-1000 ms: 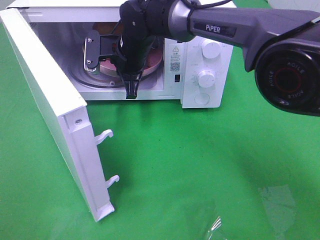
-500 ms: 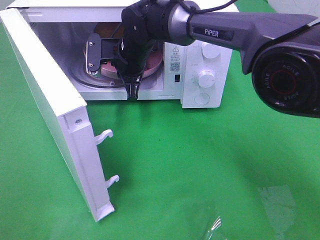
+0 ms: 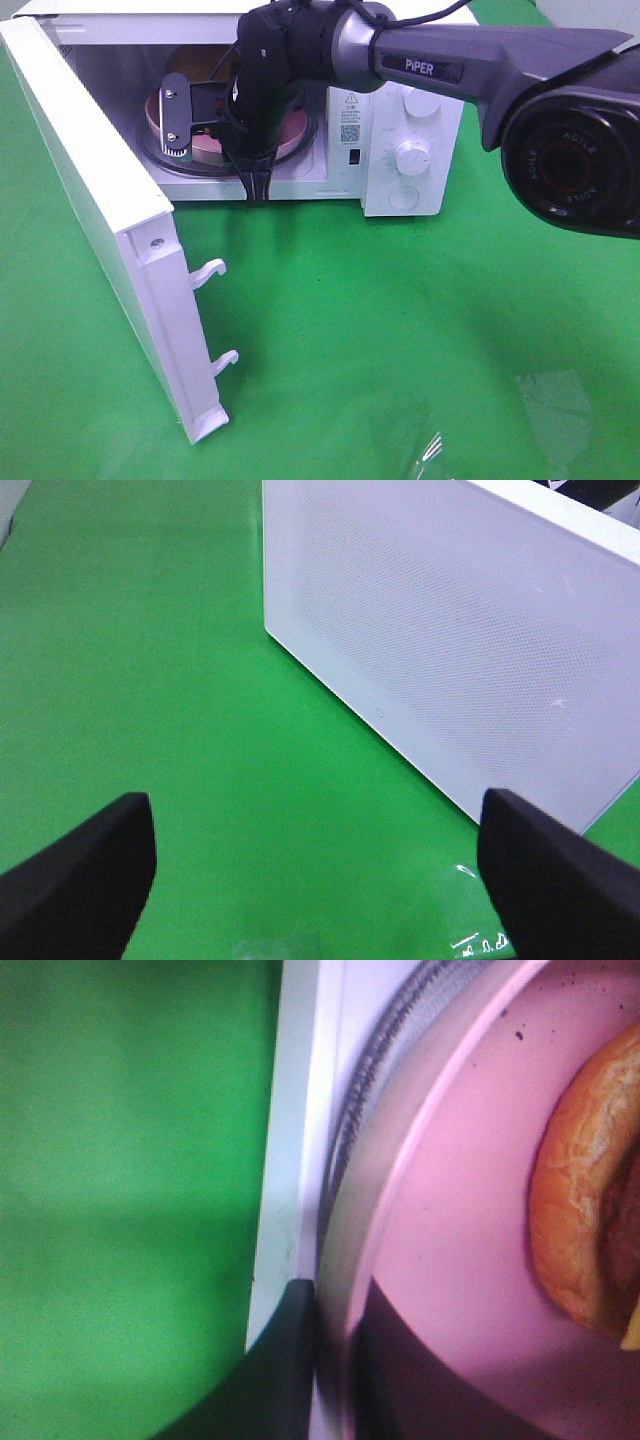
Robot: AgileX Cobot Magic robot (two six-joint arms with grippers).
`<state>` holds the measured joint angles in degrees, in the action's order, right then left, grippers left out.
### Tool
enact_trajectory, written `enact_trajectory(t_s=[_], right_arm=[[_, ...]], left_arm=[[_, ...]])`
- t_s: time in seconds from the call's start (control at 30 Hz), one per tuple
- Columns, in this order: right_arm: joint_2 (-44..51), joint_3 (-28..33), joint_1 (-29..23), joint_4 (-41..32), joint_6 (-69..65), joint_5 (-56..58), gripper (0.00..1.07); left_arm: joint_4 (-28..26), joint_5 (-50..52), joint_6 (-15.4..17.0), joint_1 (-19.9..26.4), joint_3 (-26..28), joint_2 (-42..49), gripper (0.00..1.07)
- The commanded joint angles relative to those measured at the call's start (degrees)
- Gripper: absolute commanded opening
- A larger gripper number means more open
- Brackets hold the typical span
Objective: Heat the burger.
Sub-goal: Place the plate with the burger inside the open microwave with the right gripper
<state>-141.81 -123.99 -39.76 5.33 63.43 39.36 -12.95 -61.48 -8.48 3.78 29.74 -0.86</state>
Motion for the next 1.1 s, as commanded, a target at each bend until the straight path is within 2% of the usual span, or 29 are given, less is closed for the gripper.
enact_trajectory(t_s=[0.03, 0.57, 1.1], right_arm=[[0.9, -1.1, -0.5, -1.3, 3.8, -2.1, 0.04], [0.9, -1.1, -0.5, -2.8, 5.5, -1.3, 0.07], [0.9, -1.1, -0.5, -2.8, -2.9, -0.9, 0.10]], left_arm=[[-0.1, 0.0, -0.1, 0.1, -0.2, 0.1, 0.80], [-0.1, 0.0, -0.1, 0.1, -0.2, 0.1, 0.80], [-0.1, 0.0, -0.1, 0.1, -0.2, 0.1, 0.80]])
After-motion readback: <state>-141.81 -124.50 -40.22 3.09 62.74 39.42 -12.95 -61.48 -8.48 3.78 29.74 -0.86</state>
